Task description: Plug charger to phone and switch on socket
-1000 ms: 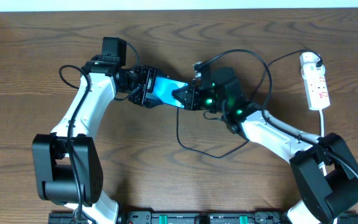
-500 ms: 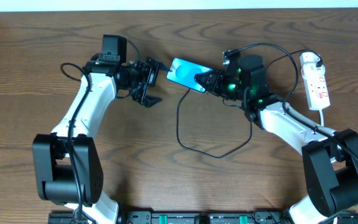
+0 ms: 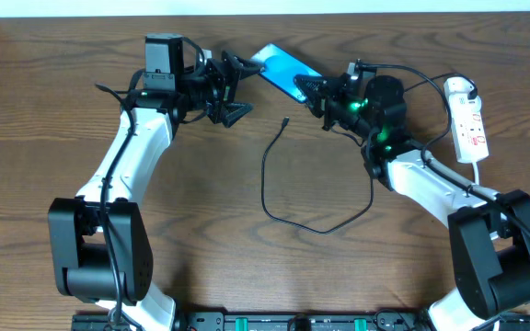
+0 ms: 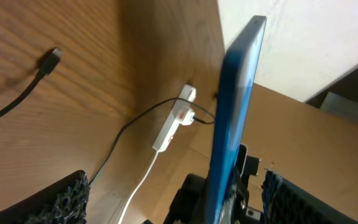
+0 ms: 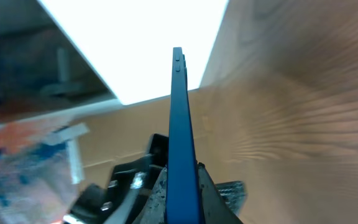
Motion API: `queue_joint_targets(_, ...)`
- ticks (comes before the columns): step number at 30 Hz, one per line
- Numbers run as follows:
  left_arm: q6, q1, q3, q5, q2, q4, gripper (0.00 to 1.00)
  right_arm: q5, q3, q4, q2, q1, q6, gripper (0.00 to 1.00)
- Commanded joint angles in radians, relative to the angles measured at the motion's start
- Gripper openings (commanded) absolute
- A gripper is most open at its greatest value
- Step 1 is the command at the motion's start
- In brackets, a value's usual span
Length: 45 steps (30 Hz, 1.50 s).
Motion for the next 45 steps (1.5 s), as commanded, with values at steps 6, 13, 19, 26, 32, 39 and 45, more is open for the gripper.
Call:
queue_joint_targets(6, -0.064, -0.003, 0.009, 0.048, -0.005, 0.094, 0.83, 0.054, 0.016, 0.034, -0.008, 0.083, 0.148, 0.01)
queue_joint_targets(13, -0.063, -0.020, 0.009, 0.045, -0.005, 0.130, 0.79, 0.075, 0.016, 0.046, -0.008, 0.113, 0.152, 0.01)
queue_joint_targets(19, -0.063, -0.028, 0.009, 0.030, -0.005, 0.143, 0.77, 0.078, 0.016, 0.061, -0.008, 0.116, 0.203, 0.02)
queue_joint_targets(26, -0.068, -0.051, 0.009, 0.000, -0.005, 0.143, 0.65, 0.077, 0.016, 0.060, -0.008, 0.116, 0.225, 0.01)
queue_joint_targets(32, -0.082, -0.051, 0.009, -0.005, -0.005, 0.159, 0.55, 0.077, 0.016, 0.039, -0.008, 0.121, 0.225, 0.01)
queue_joint_targets(39, -0.104, -0.055, 0.009, -0.005, -0.005, 0.199, 0.35, 0.085, 0.016, 0.039, -0.008, 0.128, 0.233, 0.01)
queue_joint_targets(45, -0.105, -0.055, 0.009, -0.004, -0.005, 0.200, 0.20, 0.085, 0.016, 0.040, -0.008, 0.129, 0.259, 0.01)
